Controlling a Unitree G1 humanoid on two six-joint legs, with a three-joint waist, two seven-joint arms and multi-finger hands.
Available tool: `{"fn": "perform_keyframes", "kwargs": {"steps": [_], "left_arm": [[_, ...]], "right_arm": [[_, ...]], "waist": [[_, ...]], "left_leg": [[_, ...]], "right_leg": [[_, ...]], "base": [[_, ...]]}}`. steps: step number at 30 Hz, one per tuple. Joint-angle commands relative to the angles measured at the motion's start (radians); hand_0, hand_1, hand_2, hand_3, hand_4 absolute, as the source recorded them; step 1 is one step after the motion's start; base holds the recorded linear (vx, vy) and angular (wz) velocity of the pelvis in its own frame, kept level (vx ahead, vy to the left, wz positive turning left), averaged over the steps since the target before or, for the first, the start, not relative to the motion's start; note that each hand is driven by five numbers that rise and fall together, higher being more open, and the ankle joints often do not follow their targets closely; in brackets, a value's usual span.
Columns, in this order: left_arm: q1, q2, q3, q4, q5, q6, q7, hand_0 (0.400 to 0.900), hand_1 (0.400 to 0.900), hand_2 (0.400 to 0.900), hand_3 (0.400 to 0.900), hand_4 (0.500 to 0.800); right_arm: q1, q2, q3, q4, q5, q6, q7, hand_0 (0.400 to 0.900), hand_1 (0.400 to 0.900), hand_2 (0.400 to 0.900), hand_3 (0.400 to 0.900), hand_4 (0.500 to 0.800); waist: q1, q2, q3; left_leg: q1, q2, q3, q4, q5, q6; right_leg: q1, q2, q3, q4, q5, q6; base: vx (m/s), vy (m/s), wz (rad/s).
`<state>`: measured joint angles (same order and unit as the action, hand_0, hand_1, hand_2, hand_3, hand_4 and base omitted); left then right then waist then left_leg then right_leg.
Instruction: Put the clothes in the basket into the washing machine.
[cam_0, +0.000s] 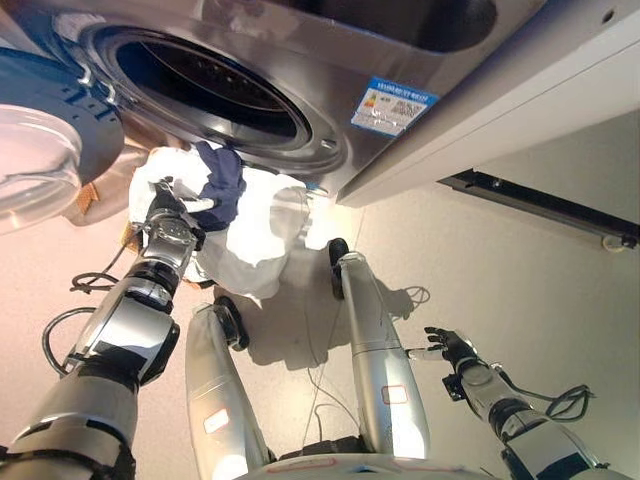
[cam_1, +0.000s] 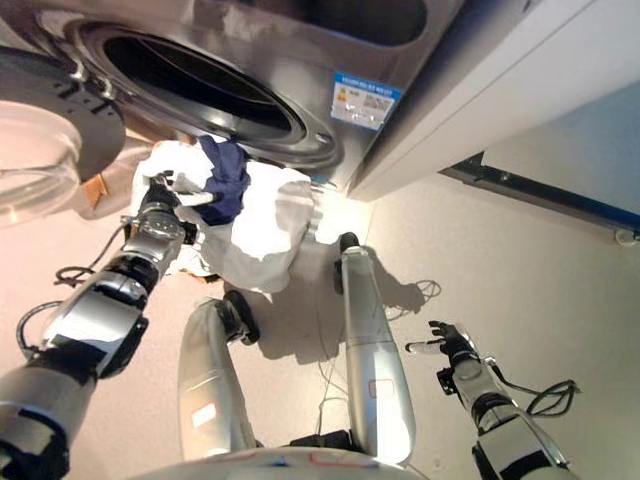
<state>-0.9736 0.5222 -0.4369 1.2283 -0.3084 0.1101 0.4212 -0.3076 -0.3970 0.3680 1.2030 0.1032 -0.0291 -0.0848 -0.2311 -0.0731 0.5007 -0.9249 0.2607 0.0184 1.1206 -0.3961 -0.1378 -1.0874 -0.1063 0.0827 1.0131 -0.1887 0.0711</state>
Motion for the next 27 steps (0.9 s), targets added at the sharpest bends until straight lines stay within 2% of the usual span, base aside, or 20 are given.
{"fn": "perform_keyframes", "kwargs": {"steps": [1,9,14,27], "left_arm": [[-0.032,0.086,-0.021,-0.035,-0.013,-0.014,0.068,0.900,0.900,0.900,0.900,0.800],[-0.088,0.104,-0.041,-0.026,-0.042,-0.006,0.079,0.900,0.900,0.900,0.900,0.800],[-0.114,0.125,-0.045,-0.016,-0.075,0.000,0.056,0.900,0.900,0.900,0.900,0.800],[-0.184,0.147,-0.055,-0.026,-0.185,-0.018,0.064,0.900,0.900,0.900,0.900,0.800]], "right_arm": [[0.106,-0.051,0.005,0.015,0.056,0.003,-0.025,0.900,0.900,0.900,0.900,0.800],[0.099,-0.059,0.000,0.009,0.099,0.005,-0.033,0.900,0.900,0.900,0.900,0.800],[0.108,-0.069,-0.002,-0.001,0.114,-0.010,-0.036,0.900,0.900,0.900,0.900,0.800],[0.147,-0.072,0.006,-0.019,0.137,-0.043,-0.038,0.900,0.900,0.900,0.900,0.800]], "waist": [[-0.021,-0.001,-0.060],[-0.042,-0.008,-0.039],[-0.056,-0.008,-0.023],[-0.092,-0.018,0.019]], "left_leg": [[-0.001,0.007,-0.048,0.004,-0.067,0.094],[-0.139,0.016,-0.077,0.179,-0.125,0.119],[-0.180,0.021,-0.083,0.245,-0.141,0.130],[-0.296,0.072,-0.088,0.408,-0.175,0.160]], "right_leg": [[0.011,-0.061,0.045,-0.008,0.021,0.036],[-0.102,-0.039,0.054,0.099,-0.011,0.022],[-0.148,-0.026,0.062,0.143,-0.025,0.017],[-0.287,-0.001,0.081,0.279,-0.052,0.015]], "base": [[-0.05,-0.015,-0.05],[-0.04,-0.002,-0.10],[-0.02,0.026,-0.17],[0.00,0.024,-0.10]]}}
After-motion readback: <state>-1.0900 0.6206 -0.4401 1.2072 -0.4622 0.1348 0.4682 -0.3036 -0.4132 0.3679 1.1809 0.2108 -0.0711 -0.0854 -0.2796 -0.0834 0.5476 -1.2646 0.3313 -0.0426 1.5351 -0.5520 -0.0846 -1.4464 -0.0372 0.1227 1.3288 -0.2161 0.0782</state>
